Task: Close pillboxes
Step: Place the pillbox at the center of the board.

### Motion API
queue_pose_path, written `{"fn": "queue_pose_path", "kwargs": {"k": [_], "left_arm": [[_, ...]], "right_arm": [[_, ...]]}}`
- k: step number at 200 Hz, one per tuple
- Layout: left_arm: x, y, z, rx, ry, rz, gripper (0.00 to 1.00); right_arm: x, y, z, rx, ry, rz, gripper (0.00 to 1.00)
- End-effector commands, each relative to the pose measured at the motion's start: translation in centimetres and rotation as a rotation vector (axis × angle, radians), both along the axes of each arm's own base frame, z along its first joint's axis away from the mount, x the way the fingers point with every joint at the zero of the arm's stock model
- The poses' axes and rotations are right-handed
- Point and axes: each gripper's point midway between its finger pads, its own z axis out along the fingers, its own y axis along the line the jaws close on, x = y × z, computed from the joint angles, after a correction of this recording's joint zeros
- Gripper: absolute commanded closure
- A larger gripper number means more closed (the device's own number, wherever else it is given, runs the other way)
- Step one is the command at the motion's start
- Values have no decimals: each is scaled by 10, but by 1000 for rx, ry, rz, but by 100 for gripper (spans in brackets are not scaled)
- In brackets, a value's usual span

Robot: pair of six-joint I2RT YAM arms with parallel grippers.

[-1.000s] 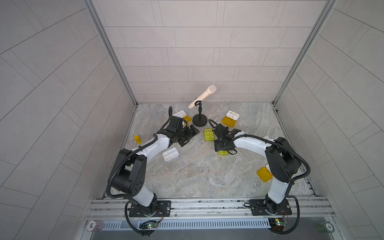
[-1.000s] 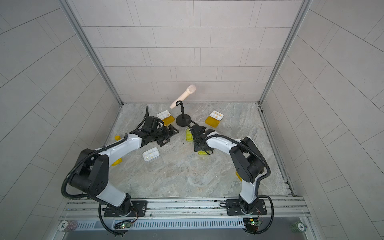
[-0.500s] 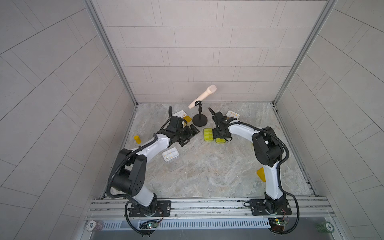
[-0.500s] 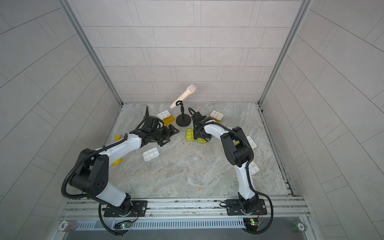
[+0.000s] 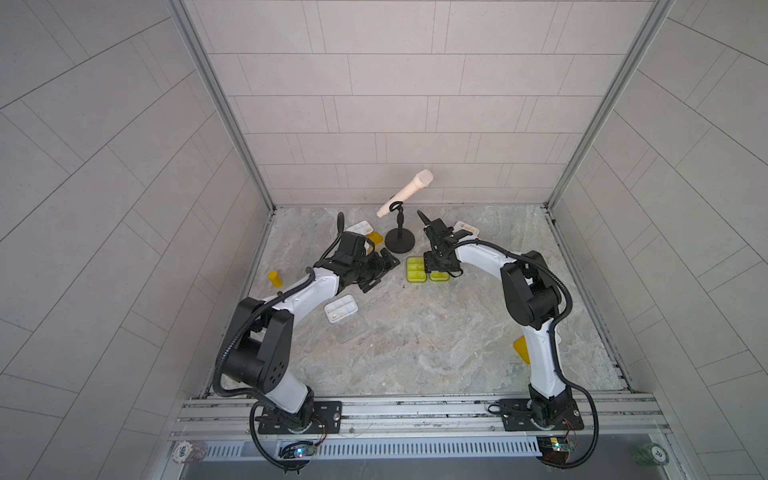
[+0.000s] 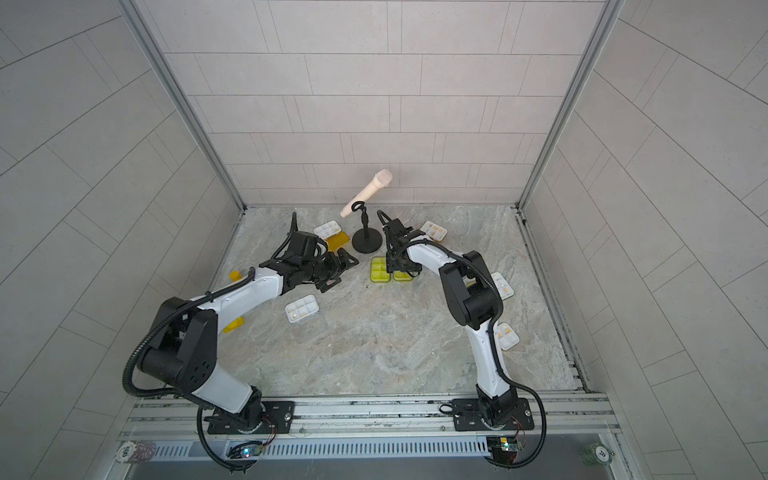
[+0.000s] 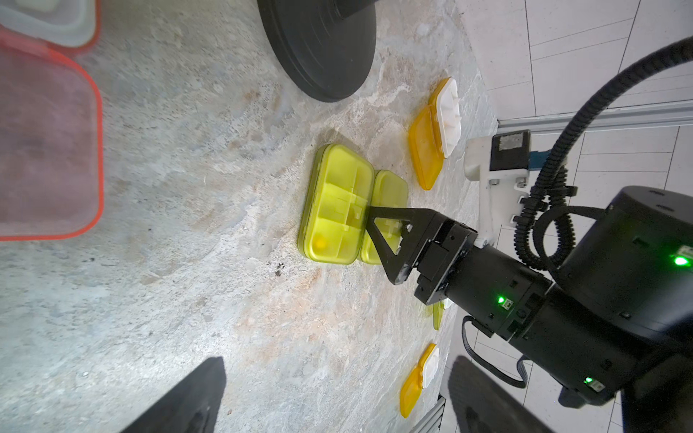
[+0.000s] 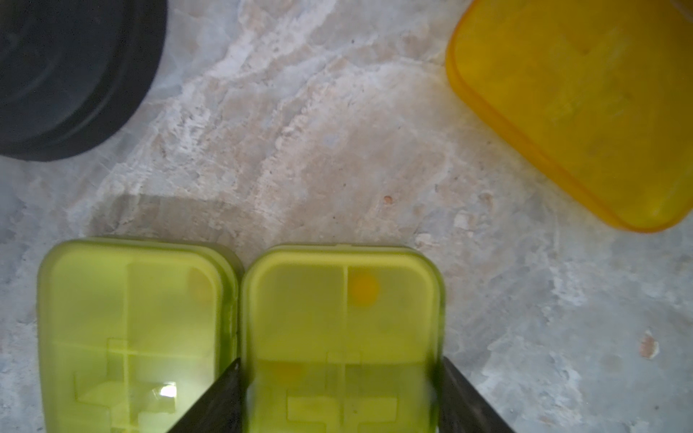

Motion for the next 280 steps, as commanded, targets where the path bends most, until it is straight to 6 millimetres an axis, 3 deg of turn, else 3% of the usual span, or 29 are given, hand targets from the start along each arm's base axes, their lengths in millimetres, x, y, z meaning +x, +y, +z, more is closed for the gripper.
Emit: {"fn": "queue_pose_path", "kwargs": {"k": [1,50,124,206,247,280], "left_arm": [[-1,2,5,-18,-8,6,3],[0,1,6,-28,-10,7,3],[0,0,7,-35,-12,5,3],[0,-2,5,-41,-3,-2,3],[0,-2,8,-45,-9,-4,3],[0,-3,7,-45,-8,-4,3]], "right_arm": [[-9,4,1,13,30,-1,30],[-9,5,20,27,7,8,26],[-13,6,20,59,30,19,21],[-15,2,45,128,11,25,19],[-10,-8,43,193,24,3,17],[-7,-2,34,234,48,23,16]]}}
